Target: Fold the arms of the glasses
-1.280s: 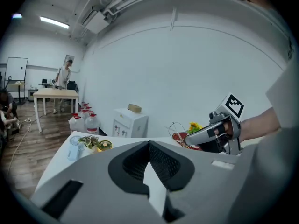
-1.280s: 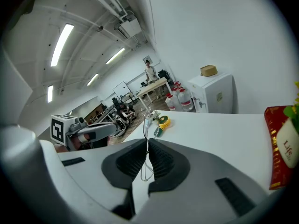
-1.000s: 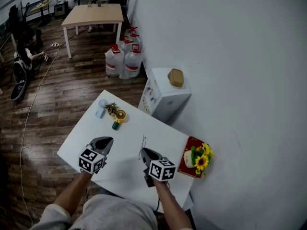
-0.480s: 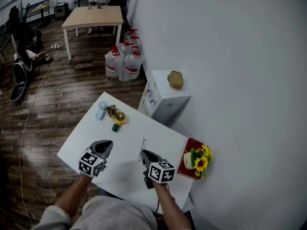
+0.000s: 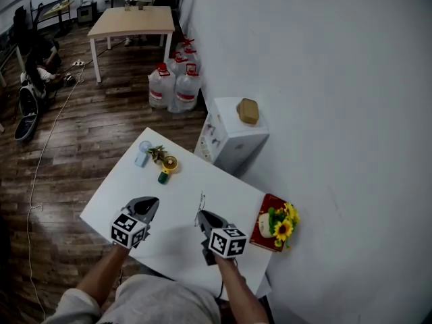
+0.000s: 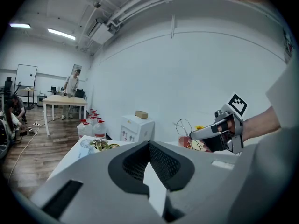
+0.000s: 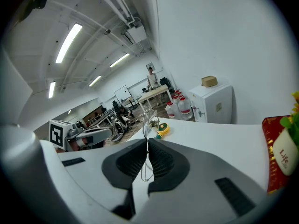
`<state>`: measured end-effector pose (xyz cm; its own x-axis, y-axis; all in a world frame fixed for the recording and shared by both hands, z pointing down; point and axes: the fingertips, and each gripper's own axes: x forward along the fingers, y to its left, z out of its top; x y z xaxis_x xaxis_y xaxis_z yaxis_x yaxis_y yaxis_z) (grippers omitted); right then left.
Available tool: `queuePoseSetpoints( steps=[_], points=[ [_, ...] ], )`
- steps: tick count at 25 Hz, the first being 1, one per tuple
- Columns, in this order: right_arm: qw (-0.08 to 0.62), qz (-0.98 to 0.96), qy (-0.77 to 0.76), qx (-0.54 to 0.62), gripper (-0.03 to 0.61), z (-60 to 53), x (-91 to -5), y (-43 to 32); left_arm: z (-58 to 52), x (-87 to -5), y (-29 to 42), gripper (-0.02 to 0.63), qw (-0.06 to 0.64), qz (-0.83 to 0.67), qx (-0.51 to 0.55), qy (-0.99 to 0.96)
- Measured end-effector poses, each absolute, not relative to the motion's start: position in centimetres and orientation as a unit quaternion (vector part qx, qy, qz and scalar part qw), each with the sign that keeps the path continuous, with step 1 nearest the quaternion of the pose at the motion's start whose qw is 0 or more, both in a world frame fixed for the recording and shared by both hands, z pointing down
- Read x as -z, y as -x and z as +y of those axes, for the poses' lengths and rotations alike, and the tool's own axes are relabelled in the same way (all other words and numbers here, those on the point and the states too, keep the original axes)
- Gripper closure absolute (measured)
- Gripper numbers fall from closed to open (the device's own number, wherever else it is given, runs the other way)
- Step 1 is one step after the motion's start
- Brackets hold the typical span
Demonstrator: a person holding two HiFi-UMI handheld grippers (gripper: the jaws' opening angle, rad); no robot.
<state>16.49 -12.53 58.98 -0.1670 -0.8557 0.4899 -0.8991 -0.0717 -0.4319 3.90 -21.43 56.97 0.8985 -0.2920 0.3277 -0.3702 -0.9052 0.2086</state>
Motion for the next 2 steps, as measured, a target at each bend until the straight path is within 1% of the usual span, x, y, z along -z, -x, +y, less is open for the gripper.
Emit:
queuePoseSetpoints(
  steps=[2],
  points=[
    [0.032,-0.680,-0.645,-0.347,0.561,-12.54,-59.05,-16.51,-21.50,-57.04,-3.87,0.609,0.135,-0.171,-0.147,-0.965]
  ],
)
